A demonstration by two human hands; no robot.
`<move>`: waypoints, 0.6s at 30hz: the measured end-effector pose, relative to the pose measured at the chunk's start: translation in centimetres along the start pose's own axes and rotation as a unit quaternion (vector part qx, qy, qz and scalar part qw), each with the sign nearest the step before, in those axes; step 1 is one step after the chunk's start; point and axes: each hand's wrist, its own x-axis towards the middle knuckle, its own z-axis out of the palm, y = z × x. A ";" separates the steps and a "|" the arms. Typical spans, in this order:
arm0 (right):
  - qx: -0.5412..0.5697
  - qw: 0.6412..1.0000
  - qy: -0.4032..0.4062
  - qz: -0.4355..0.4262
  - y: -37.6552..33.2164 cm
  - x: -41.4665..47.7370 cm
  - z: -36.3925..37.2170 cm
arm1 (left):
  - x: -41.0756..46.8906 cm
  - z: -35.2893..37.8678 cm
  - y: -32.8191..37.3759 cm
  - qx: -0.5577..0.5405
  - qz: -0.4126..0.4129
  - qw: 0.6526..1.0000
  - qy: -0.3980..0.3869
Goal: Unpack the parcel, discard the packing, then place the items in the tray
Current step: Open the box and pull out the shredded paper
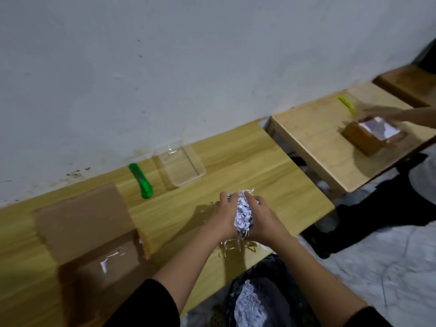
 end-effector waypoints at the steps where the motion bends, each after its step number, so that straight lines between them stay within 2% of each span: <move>1: 0.009 1.000 -0.014 0.009 0.5 0.2 0.8 | 0.2 0.7 -0.5 -0.011 -0.009 1.000 -0.014; 5: 0.042 0.998 -0.046 0.026 2.0 2.2 3.9 | 1.3 2.3 -2.8 -0.066 -0.035 0.997 -0.025; 10: 0.072 0.995 -0.060 0.034 2.8 4.0 5.5 | 1.4 2.1 -5.5 -0.051 -0.038 0.998 -0.005; 15: 0.103 0.993 -0.060 0.014 3.4 3.5 4.3 | 0.7 1.1 -6.2 -0.062 -0.017 0.998 0.002; 18: 0.095 0.995 -0.034 0.011 3.4 3.0 2.8 | 0.2 0.4 -5.9 -0.063 -0.010 0.998 0.016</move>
